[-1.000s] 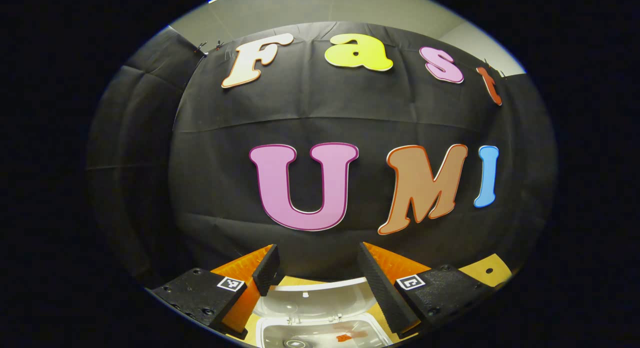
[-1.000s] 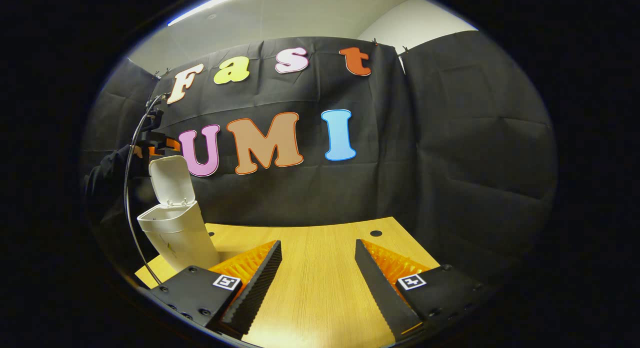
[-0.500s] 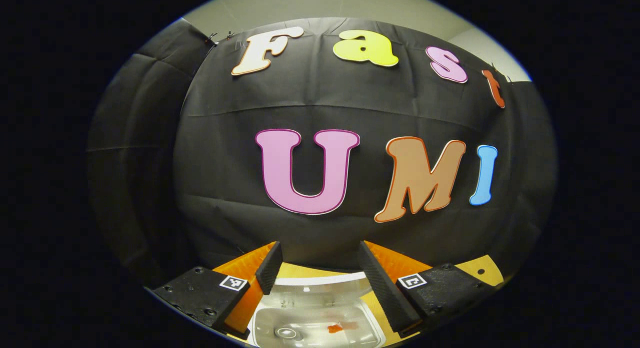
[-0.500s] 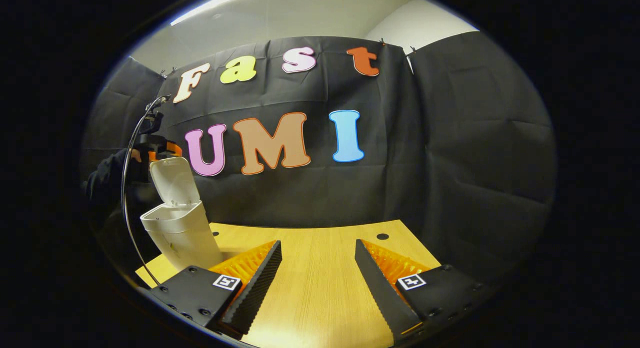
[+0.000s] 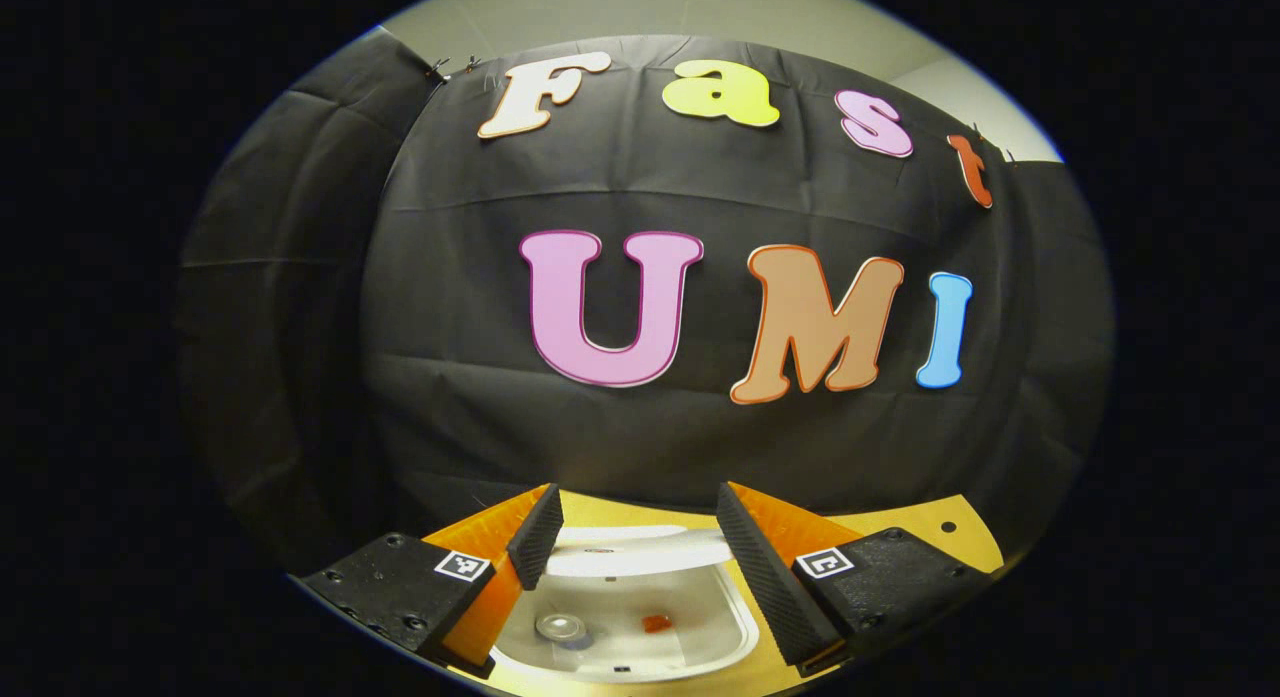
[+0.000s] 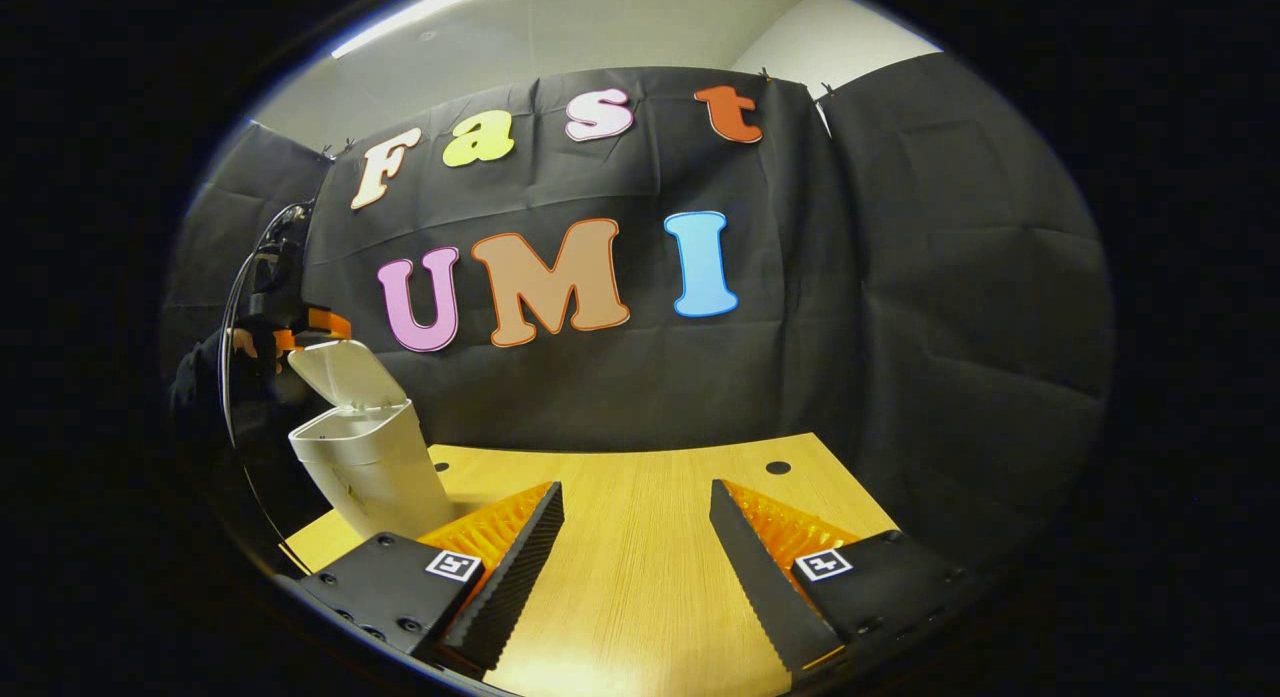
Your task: Press the lid of the desktop garbage bin to open it, pick up the crumpled paper on the desktop and throw it into the bin, then pick up the pop can on the desktop and drop it into the bin, and finally close the garbage bin lid.
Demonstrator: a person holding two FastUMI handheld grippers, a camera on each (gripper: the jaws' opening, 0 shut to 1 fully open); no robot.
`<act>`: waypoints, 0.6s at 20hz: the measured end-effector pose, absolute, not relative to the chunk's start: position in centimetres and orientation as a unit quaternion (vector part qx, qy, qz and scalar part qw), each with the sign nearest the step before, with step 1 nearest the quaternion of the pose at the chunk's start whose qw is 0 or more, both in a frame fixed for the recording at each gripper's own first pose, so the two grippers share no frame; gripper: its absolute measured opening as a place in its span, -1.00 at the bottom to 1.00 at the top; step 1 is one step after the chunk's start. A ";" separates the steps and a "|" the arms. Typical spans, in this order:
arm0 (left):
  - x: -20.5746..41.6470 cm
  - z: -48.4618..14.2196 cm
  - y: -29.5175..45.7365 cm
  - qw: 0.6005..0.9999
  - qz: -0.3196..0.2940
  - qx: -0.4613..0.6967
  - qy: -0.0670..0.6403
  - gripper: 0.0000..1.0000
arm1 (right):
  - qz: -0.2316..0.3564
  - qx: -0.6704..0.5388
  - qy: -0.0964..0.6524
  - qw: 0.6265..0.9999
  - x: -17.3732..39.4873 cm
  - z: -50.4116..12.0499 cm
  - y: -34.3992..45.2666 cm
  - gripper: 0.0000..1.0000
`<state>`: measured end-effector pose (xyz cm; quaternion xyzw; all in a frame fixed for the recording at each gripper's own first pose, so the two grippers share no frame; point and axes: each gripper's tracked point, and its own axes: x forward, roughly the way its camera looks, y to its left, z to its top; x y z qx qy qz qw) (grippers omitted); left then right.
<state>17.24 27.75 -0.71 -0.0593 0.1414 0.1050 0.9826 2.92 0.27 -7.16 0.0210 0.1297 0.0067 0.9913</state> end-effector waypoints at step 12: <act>13.7 -8.6 26.8 0.969 0.120 -0.050 0.208 0.84 | 0.019 0.012 0.160 0.987 3.5 -9.4 -0.1 0.96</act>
